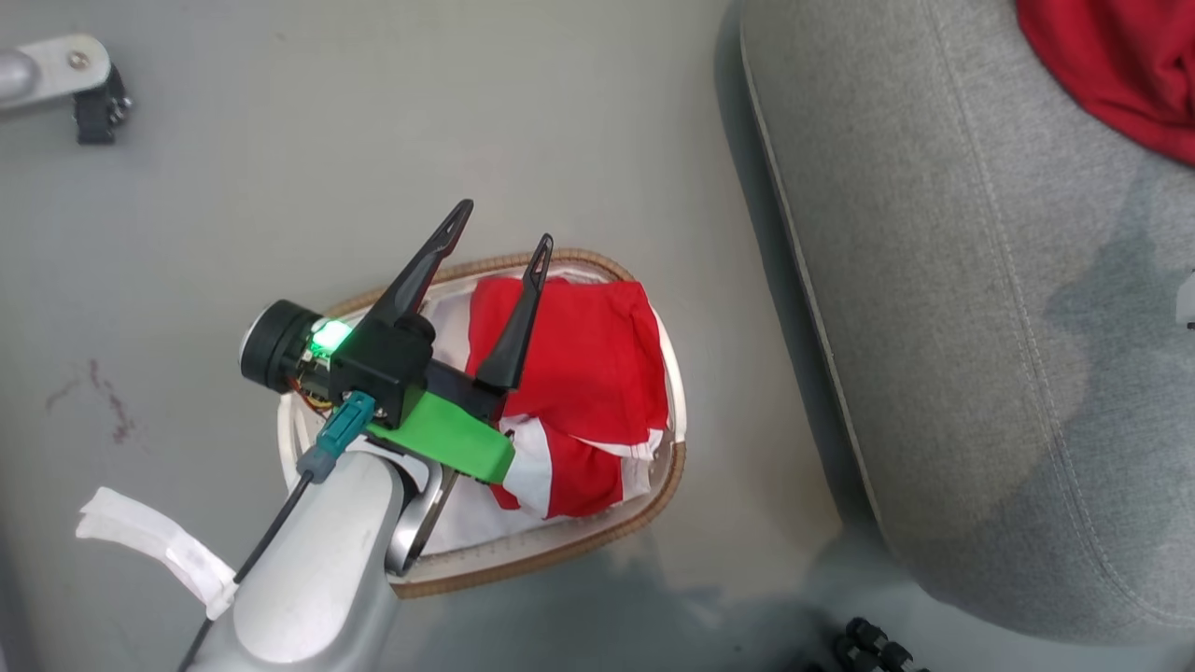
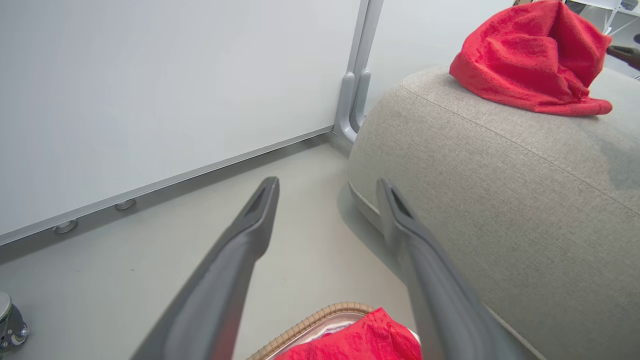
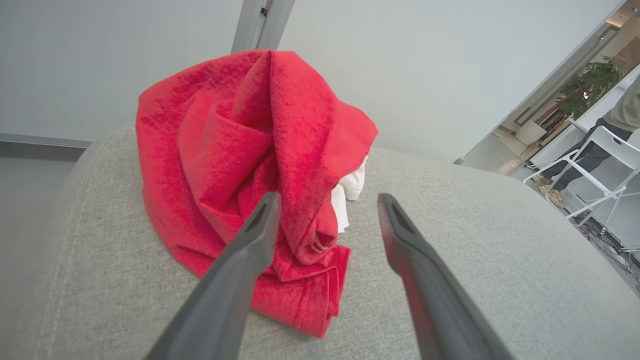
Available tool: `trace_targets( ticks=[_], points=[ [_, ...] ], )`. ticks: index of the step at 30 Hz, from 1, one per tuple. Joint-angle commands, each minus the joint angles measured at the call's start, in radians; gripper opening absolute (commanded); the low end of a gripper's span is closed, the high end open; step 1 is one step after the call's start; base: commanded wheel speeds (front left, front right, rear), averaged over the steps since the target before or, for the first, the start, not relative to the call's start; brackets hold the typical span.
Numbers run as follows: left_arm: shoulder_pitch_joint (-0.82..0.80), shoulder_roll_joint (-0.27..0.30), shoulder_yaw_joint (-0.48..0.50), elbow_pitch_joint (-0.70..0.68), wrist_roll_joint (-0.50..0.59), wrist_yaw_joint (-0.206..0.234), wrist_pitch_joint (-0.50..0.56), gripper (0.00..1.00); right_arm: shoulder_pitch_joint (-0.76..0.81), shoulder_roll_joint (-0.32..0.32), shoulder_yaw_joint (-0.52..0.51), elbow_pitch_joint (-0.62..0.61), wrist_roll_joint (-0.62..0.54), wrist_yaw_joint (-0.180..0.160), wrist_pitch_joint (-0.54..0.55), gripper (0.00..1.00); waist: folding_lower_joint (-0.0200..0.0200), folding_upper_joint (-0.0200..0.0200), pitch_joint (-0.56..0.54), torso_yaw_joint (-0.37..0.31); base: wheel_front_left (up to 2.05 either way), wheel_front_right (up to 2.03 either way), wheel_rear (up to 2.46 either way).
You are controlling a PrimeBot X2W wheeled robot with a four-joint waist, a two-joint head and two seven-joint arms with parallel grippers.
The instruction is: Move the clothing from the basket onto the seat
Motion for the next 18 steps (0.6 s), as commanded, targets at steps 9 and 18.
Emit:
trace_targets(
  ticks=[9, 18],
  points=[
    [0.096, -0.056, 0.079, 0.027, -0.047, -0.003, -0.001, 1.00, 0.044, -0.029, 0.068, -0.021, 0.006, -0.001, -0.002, 1.00, -0.0001, -0.0001, -0.251, 0.091, 0.00, 0.00, 0.00],
    [0.205, -0.085, 0.250, 0.066, -0.031, 0.009, -0.001, 1.00, 0.065, 0.033, 0.218, 0.041, 0.042, -0.001, -0.002, 1.00, -0.0001, -0.0001, -0.362, 0.148, 0.00, 0.00, 0.00]
  ],
)
